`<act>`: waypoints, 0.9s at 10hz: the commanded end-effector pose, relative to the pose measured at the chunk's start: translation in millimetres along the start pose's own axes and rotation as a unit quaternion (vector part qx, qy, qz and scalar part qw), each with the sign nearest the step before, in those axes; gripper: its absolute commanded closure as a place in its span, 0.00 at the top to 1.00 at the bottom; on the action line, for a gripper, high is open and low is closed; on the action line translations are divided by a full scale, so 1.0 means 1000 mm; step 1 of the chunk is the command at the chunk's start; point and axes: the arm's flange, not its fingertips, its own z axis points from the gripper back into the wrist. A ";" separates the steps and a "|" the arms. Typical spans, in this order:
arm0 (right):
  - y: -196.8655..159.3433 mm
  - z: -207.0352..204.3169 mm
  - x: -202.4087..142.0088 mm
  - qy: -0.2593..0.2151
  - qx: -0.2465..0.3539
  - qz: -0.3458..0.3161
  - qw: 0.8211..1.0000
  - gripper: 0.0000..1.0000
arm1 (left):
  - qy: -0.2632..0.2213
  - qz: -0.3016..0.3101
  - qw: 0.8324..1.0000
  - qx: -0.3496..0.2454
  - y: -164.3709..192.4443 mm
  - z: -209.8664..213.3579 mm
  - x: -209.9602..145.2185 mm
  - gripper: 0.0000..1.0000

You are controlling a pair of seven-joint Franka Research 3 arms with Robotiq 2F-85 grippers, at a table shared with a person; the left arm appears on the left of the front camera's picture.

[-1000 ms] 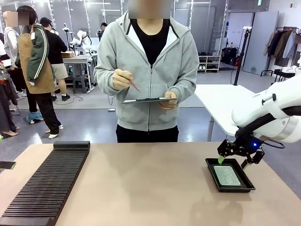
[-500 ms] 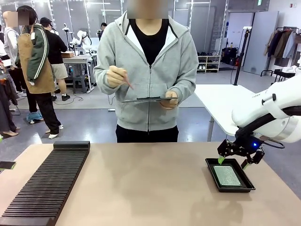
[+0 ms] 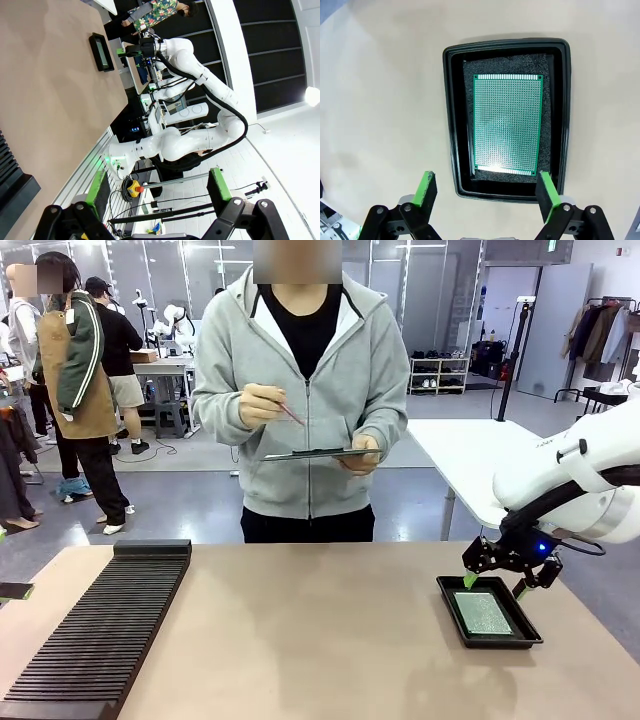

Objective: Inspect the PCB.
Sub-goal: Place the Blank PCB in the ESD tray.

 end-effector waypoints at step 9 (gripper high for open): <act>0.001 0.000 0.000 0.000 -0.002 0.003 1.000 1.00 | -0.001 0.000 1.000 0.004 -0.001 0.000 0.000 1.00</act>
